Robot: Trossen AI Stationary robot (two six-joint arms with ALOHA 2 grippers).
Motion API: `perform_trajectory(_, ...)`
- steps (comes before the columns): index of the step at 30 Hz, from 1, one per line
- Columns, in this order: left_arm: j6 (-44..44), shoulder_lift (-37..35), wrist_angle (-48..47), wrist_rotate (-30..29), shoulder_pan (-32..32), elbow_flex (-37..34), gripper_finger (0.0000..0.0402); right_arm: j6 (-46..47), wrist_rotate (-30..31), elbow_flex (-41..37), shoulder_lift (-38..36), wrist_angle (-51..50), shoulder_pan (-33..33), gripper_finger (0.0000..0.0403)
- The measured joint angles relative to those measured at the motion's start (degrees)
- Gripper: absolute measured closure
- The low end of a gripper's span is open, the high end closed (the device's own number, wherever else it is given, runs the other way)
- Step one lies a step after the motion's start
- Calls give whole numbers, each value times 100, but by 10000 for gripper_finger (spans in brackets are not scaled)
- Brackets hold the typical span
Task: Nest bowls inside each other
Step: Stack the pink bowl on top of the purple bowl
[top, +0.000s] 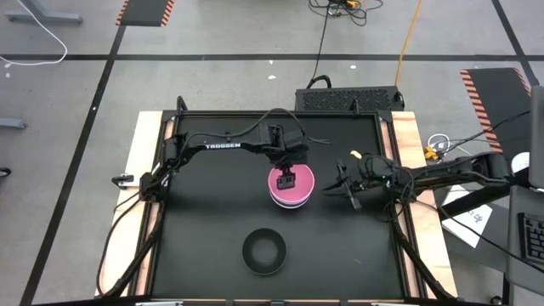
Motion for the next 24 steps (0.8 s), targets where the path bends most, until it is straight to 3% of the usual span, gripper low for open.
perform_trajectory(10,-7,6,69,11,-4,0,108,-427,5,1155,894,-567,154,341)
perform_trajectory(24,95,6,58,-52,-104,0,108,-381,10,1244,1206,-474,151,341)
